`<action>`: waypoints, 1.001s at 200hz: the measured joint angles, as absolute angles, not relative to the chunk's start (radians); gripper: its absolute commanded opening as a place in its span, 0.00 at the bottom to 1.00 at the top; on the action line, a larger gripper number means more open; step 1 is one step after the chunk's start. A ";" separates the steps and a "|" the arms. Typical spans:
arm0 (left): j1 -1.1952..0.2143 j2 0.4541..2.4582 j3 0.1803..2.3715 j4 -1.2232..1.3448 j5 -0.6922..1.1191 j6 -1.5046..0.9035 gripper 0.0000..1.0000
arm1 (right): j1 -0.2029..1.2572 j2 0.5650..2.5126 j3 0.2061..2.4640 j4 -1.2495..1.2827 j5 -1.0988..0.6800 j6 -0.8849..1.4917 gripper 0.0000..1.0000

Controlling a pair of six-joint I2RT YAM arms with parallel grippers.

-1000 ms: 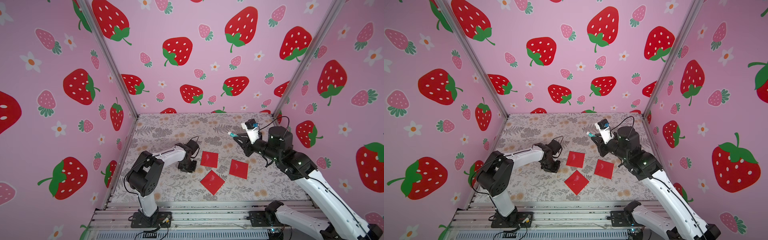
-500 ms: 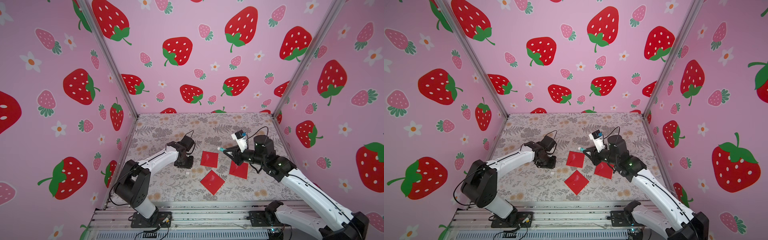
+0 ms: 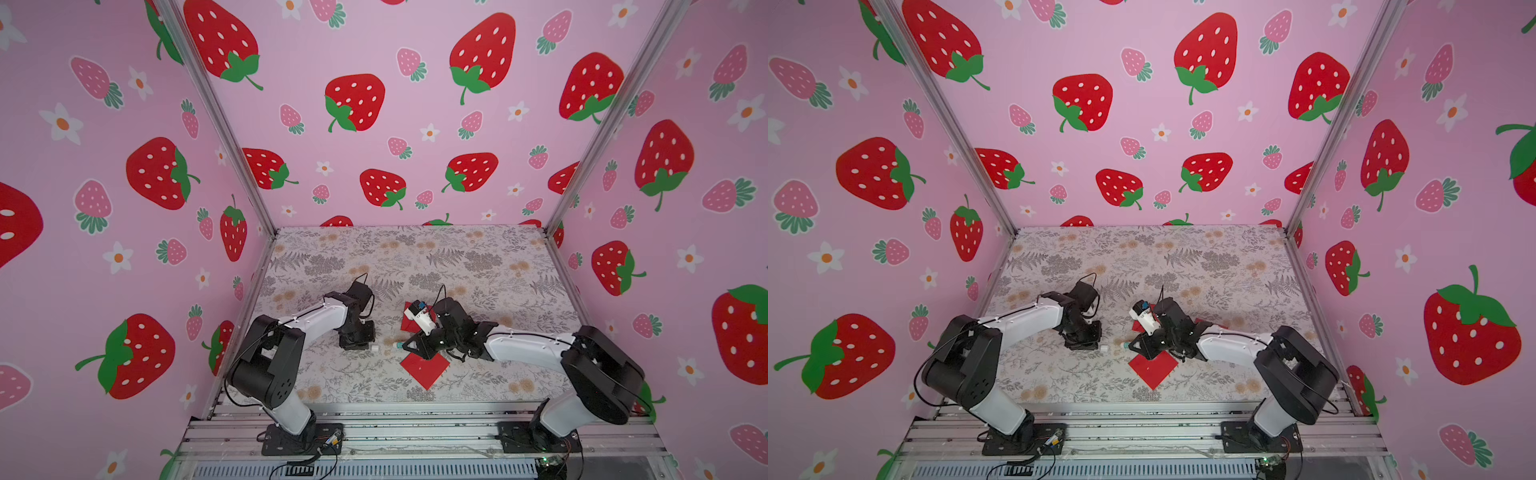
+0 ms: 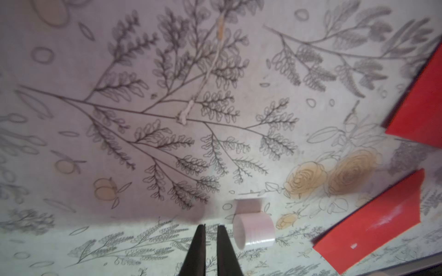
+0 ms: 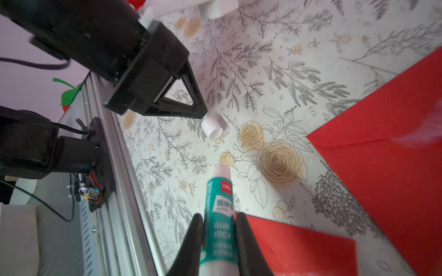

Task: Seal the envelope with a glue stick
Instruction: Close the lid of the glue stick.

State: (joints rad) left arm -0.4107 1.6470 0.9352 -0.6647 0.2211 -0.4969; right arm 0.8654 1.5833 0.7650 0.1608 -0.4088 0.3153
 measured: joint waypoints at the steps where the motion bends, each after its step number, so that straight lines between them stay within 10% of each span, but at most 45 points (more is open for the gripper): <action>1: -0.411 1.648 0.935 -0.663 0.222 -0.498 0.11 | 0.866 1.587 0.765 0.162 -0.409 0.315 0.00; 200: -0.410 1.664 0.915 -0.624 0.300 -0.506 0.08 | 0.894 1.857 0.867 0.355 -0.467 0.319 0.00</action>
State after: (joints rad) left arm -0.4103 1.6638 0.9150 -0.6243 0.3004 -0.5060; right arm 0.8944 1.8572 0.8673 0.3550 -0.4675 0.3187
